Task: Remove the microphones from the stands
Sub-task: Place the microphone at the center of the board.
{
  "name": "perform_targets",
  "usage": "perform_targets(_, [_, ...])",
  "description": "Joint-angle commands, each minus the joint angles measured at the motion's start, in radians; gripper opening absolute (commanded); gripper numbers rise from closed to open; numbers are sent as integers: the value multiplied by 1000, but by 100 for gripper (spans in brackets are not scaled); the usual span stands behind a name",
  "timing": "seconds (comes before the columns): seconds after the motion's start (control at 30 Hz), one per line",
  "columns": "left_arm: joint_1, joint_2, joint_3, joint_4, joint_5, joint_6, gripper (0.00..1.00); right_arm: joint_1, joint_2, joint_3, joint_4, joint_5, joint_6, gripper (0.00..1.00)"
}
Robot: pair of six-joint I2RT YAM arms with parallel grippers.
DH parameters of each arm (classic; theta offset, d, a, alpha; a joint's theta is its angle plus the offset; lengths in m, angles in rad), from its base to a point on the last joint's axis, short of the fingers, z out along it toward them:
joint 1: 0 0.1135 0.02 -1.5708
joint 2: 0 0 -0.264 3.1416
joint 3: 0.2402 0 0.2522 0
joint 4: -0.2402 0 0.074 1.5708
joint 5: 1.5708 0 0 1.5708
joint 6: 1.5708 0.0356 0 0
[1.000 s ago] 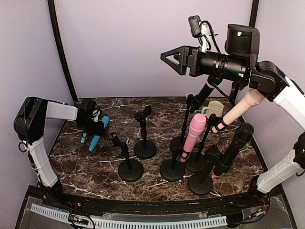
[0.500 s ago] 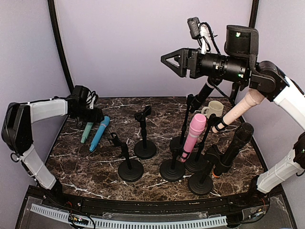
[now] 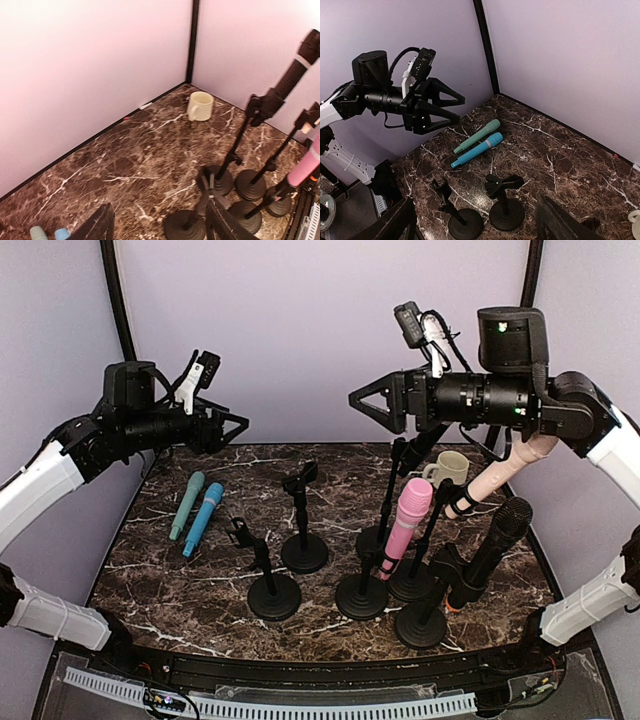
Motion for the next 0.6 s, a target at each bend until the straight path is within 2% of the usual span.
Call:
perform_targets(0.0, [-125,-22,2,51,100,71,65,25,-50,21,-94,10,10,84])
perform_targets(0.2, [-346,24,5,134,126,110,64,70,-54,82,-230,76,48,87])
perform_targets(0.33, [-504,93,6,166,90,165,65,91,-49,104,-300,90,76,88])
perform_targets(0.4, [-556,140,13,168,76,202,65,101,-43,115,-333,111,87,88])
perform_targets(0.57, [-578,280,48,130,147,220,66,114,-55,110,-353,133,97,88])
